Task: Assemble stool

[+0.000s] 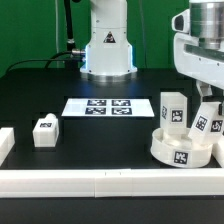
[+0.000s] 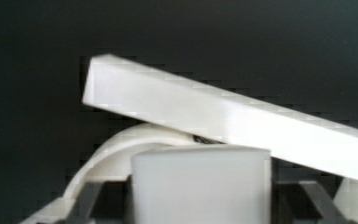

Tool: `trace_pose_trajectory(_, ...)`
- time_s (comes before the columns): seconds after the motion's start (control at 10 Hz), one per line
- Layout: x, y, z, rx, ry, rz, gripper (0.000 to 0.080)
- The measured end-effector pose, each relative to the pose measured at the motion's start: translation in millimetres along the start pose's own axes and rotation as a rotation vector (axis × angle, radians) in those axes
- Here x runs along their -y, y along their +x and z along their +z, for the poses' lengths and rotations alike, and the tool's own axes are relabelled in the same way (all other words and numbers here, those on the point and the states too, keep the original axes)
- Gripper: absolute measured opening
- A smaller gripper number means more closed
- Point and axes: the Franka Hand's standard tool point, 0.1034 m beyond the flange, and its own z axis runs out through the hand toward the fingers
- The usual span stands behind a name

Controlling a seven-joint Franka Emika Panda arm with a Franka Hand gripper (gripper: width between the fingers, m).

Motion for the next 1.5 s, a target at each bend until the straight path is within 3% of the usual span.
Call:
trace_pose_trajectory(0.3, 1.3, -2.4, 0.4, 0.012, 0.011, 0.193, 0.0334)
trace_pose_trajectory(0.5, 2.2, -8.5, 1.7, 0.012, 0.060, 0.439, 0.0334)
trace_pose_trajectory(0.7, 1.5, -8.6, 2.3, 0.025, 0.062, 0.498, 0.0334)
trace_pose_trajectory(0.8, 1.2, -10.5, 3.1, 0.029, 0.061, 0.493, 0.0419)
trace_pose_trajectory(0.9, 1.1, -10.8, 3.3, 0.029, 0.060, 0.484, 0.0560)
trace_pose_trajectory(1.0, 1.3, -11.0, 3.0, 0.029, 0.061, 0.474, 0.0621)
trace_pose_trajectory(1.1, 0.9, -11.4, -4.3, 0.030, 0.069, 0.403, 0.0621)
trace_pose_trajectory(1.4, 7.3, -4.7, -49.5, 0.038, 0.115, 0.239, 0.0648)
trace_pose_trajectory(1.5, 6.9, -5.3, -46.7, 0.036, 0.116, 0.238, 0.0649)
